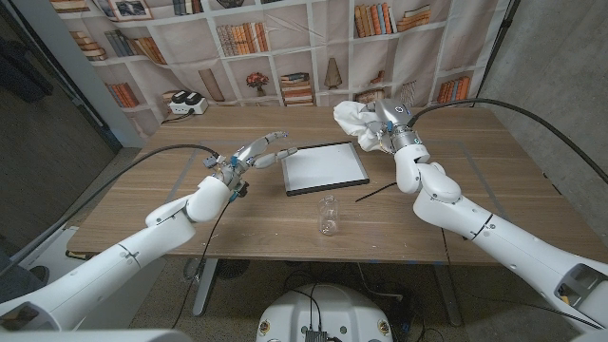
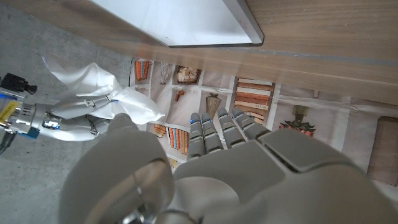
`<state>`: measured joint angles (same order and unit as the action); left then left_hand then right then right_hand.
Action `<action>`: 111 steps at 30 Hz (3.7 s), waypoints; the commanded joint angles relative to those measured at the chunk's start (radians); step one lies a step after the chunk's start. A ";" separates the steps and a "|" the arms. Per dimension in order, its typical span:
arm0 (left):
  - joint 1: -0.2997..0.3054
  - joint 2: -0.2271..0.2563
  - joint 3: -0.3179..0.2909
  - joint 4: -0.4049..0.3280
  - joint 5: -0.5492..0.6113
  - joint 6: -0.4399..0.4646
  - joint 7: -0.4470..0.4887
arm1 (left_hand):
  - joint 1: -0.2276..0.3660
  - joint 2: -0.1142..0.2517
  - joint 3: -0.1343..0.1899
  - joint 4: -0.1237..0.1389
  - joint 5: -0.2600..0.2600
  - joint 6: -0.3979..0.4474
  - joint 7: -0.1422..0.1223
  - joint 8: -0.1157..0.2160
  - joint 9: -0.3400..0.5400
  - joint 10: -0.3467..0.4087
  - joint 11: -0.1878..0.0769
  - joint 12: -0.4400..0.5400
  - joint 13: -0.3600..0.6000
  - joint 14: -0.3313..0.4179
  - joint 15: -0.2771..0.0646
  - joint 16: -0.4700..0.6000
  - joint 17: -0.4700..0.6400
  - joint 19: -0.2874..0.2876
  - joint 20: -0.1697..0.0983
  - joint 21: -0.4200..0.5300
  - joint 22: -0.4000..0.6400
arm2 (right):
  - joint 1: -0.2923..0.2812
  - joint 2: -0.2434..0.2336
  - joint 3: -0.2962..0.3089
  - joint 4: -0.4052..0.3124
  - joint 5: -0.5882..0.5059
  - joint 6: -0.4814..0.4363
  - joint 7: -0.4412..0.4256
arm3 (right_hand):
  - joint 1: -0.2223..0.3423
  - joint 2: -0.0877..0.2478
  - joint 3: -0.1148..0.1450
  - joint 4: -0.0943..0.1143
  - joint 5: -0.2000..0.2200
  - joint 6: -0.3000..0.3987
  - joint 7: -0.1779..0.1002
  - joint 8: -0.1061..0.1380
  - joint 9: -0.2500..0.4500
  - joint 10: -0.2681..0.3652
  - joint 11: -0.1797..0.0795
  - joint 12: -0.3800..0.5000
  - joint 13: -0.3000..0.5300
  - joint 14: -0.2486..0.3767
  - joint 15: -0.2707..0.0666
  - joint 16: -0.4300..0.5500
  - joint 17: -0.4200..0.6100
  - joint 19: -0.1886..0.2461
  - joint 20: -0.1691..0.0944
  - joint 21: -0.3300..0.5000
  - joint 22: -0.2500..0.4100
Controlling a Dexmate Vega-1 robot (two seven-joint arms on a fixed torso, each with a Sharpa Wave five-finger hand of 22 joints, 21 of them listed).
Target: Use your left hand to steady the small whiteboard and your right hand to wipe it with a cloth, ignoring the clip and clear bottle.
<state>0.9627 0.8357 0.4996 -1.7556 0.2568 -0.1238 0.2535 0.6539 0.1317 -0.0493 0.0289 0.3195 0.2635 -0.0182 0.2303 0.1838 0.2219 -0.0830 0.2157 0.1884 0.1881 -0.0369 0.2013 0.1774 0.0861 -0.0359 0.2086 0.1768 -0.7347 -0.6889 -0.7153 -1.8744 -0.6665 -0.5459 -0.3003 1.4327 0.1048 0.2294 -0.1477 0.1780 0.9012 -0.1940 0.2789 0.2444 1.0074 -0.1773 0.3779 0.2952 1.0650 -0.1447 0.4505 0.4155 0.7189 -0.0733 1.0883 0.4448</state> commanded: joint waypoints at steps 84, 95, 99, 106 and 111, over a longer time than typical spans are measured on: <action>-0.115 0.013 0.218 0.026 0.483 0.152 -0.134 | 0.373 -0.047 0.723 -0.180 0.233 0.525 -0.029 0.012 0.002 0.461 -0.078 -0.005 0.004 0.392 -0.113 -0.008 0.004 0.382 -0.051 0.044 0.001 | 0.040 0.056 -0.037 0.065 0.057 0.010 -0.006 | 0.012 0.031 0.013 0.001 0.006 0.001 0.002 -0.004 0.004 0.013 0.000 -0.004 0.014 0.035 -0.095 -0.004 0.019 -0.013 -0.144 0.030 -0.018; -0.105 0.015 0.218 0.008 0.470 0.169 -0.152 | 0.355 -0.054 0.735 -0.180 0.231 0.540 -0.030 0.008 0.002 0.470 -0.040 -0.008 0.004 0.404 -0.113 -0.007 0.003 0.390 -0.054 0.041 0.001 | 0.095 0.045 -0.097 0.095 0.038 0.093 0.096 | 0.011 0.031 0.013 0.001 0.006 0.000 0.002 -0.005 0.004 0.015 -0.001 -0.005 0.014 0.035 -0.095 -0.005 0.022 -0.013 -0.144 0.034 -0.020; -0.106 0.014 0.219 0.008 0.468 0.168 -0.151 | 0.353 -0.054 0.737 -0.180 0.231 0.540 -0.031 0.006 0.001 0.471 -0.041 -0.008 0.004 0.404 -0.113 -0.007 0.003 0.388 -0.054 0.040 0.001 | 0.125 0.045 -0.123 0.115 0.021 0.127 0.149 | 0.010 0.030 0.013 0.002 0.005 0.000 0.003 -0.005 0.004 0.015 -0.001 -0.006 0.014 0.036 -0.095 -0.006 0.022 -0.013 -0.143 0.036 -0.020; -0.114 0.009 0.223 0.018 0.464 0.155 -0.148 | 0.348 -0.055 0.741 -0.179 0.230 0.541 -0.033 0.004 0.001 0.471 -0.045 -0.010 0.004 0.405 -0.114 -0.008 0.003 0.387 -0.053 0.037 0.000 | 0.190 0.068 -0.181 0.189 -0.006 0.196 0.255 | 0.010 0.030 0.014 0.001 0.005 0.003 0.003 -0.004 0.003 0.017 -0.001 -0.006 0.016 0.037 -0.095 -0.006 0.024 -0.013 -0.144 0.039 -0.022; -0.119 0.006 0.225 0.024 0.468 0.149 -0.141 | 0.344 -0.055 0.744 -0.179 0.229 0.542 -0.034 0.002 0.001 0.469 -0.045 -0.012 0.004 0.405 -0.113 -0.009 0.003 0.386 -0.054 0.036 0.000 | 0.218 0.093 -0.215 0.250 -0.014 0.234 0.307 | 0.011 0.030 0.015 0.000 0.005 0.003 0.004 -0.004 0.004 0.018 0.000 -0.007 0.016 0.039 -0.095 -0.005 0.025 -0.013 -0.145 0.042 -0.023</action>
<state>0.8543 0.8504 0.7151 -1.7423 0.7254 0.0394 0.1082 0.9958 0.0779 0.6847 -0.1502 0.5457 0.7973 -0.0519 0.2277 0.1836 0.6890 -0.1284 0.2087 0.1884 0.5824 -0.0534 0.1956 0.1793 0.4659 -0.0482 0.2473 0.1746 -0.5828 -0.6286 -0.8627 -1.7203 -0.6276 -0.4671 -0.2190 1.4273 0.1102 0.2336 -0.1458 0.1770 0.9018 -0.1946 0.2789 0.2437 1.0167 -0.1757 0.3659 0.3091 1.0651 -0.1449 0.4403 0.4358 0.7102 -0.0714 1.1212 0.4218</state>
